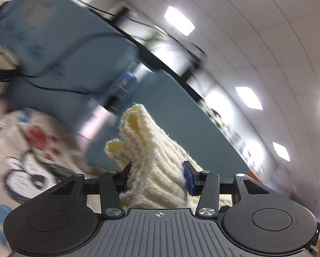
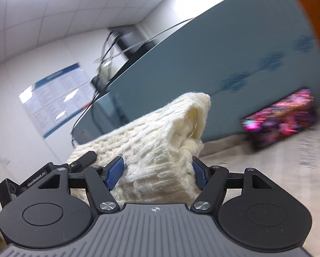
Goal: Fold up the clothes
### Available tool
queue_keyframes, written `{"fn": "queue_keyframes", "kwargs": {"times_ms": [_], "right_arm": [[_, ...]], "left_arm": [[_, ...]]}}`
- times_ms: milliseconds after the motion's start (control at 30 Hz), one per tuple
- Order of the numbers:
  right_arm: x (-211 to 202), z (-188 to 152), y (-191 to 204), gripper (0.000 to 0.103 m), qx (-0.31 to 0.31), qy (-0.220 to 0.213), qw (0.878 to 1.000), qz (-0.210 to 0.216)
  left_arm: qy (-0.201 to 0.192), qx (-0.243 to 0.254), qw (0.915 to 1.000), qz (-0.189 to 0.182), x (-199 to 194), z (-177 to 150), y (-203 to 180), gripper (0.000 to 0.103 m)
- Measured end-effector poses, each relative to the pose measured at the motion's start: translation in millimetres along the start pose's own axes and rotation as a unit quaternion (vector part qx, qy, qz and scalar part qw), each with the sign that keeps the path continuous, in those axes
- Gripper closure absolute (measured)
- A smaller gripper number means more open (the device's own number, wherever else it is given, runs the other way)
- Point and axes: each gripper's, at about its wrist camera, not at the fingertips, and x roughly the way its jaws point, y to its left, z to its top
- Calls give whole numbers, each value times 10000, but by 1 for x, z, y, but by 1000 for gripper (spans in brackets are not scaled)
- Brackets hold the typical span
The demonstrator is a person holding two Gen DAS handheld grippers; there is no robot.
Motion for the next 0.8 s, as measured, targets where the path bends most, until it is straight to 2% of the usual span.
{"fn": "queue_keyframes", "kwargs": {"times_ms": [100,200,300,367,467,533,600,667,700,800], "right_arm": [[45,-5,19,36,-286,103,9995,75],[85,-12,30,36,-446,218,9986,204],[115,-22,32,35,-560,277,9978,216],[130,-27,30,35,-690,315,9970,151],[151,-33,24,35,-884,472,9950,-29],[163,-35,16,35,-889,589,9942,-134],[172,-38,9,33,-827,740,9936,-196],[177,-41,7,29,-878,894,9917,-275],[179,-43,6,28,-918,961,9906,-325],[182,-48,9,22,-1144,1080,9866,-433]], "left_arm": [[-271,-273,9987,341,-6,9,31,59],[-518,-340,9965,561,-10,16,56,58],[-586,-442,9944,761,0,17,78,56],[-585,-450,9928,947,13,16,86,55],[-482,-193,9917,1178,27,12,88,53],[-287,6,9891,1444,36,8,89,50],[-152,237,9841,1755,44,6,92,45],[-114,504,9752,2150,48,3,86,30],[-98,649,9693,2369,49,2,83,19],[93,880,9530,2898,58,-1,81,12]]}}
